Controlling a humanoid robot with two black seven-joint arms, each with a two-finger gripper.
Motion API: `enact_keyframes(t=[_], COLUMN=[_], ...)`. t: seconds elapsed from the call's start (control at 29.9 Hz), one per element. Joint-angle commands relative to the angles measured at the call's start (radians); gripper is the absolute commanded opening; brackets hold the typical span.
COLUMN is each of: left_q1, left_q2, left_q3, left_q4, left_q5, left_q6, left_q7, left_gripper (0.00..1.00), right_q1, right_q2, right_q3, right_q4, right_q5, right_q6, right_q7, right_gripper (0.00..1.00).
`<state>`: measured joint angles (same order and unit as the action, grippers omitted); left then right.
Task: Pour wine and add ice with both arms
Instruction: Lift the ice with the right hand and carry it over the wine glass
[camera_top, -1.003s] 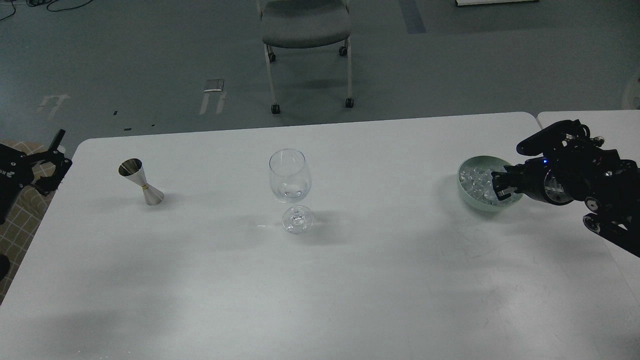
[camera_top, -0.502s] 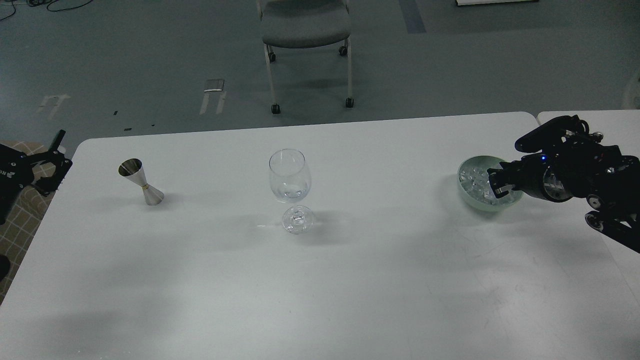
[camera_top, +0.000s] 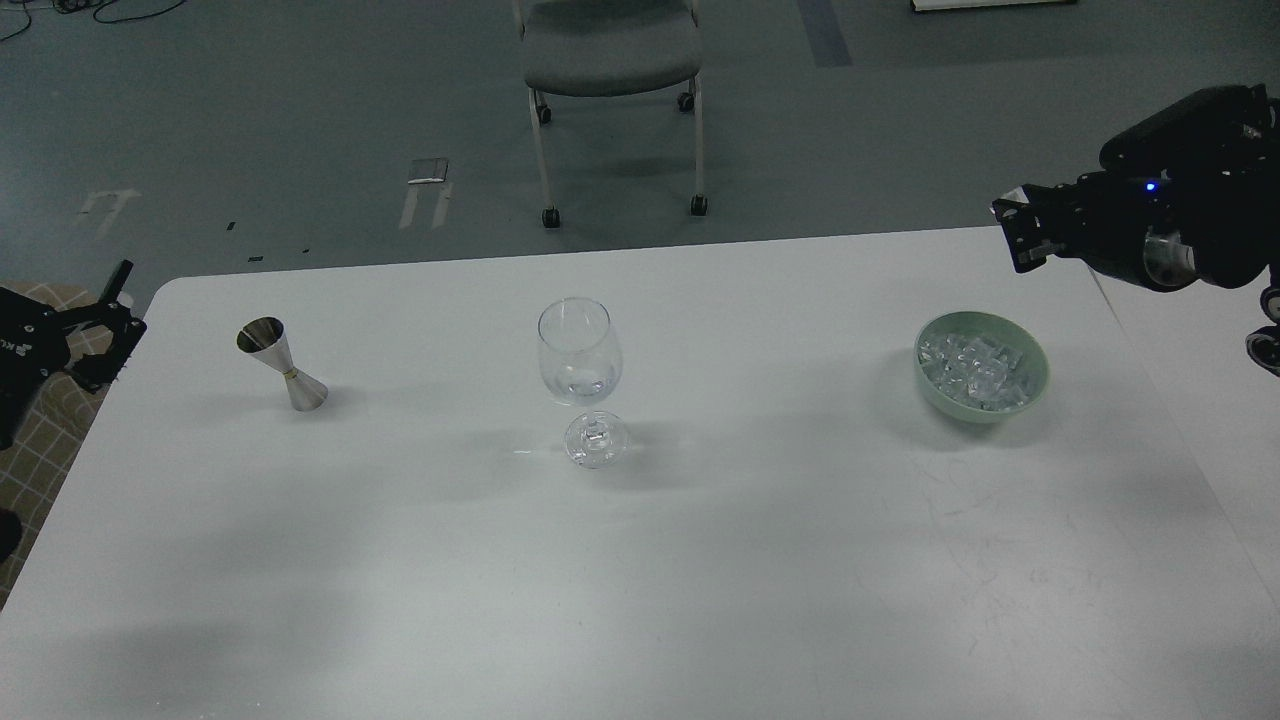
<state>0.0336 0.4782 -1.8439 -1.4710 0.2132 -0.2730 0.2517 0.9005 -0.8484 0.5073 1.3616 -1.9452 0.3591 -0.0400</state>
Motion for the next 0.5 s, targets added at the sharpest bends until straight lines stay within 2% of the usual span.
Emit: enact_keyframes(t=[0.0,0.27,0.47], left_q1=[-0.001,0.002,-0.004], left_q2=[0.002,0.008,0.013], left_q3=[0.000,0.000,0.000], left_q4=[0.000,0.000,0.001], left_q5=[0.000,0.000,-0.003], left_q6=[0.000,-0.002,-0.002], left_q7=[0.000,0.000,0.000], left_gripper=[0.98,0.98,0.98], right_q1=[0.000,-0.002,0.001], right_q2=[0.020,0.121,0.215], right_q3=[0.054,0.106,0.155], right_q4=[0.030,0.131,0.189], right_q5=[-0.001,-0.003,-0.003], right_q6=[-0.009,-0.123,-0.138], right_q7=[0.000,-0.003,-0.003], right_gripper=[0.00,0.00,0.00])
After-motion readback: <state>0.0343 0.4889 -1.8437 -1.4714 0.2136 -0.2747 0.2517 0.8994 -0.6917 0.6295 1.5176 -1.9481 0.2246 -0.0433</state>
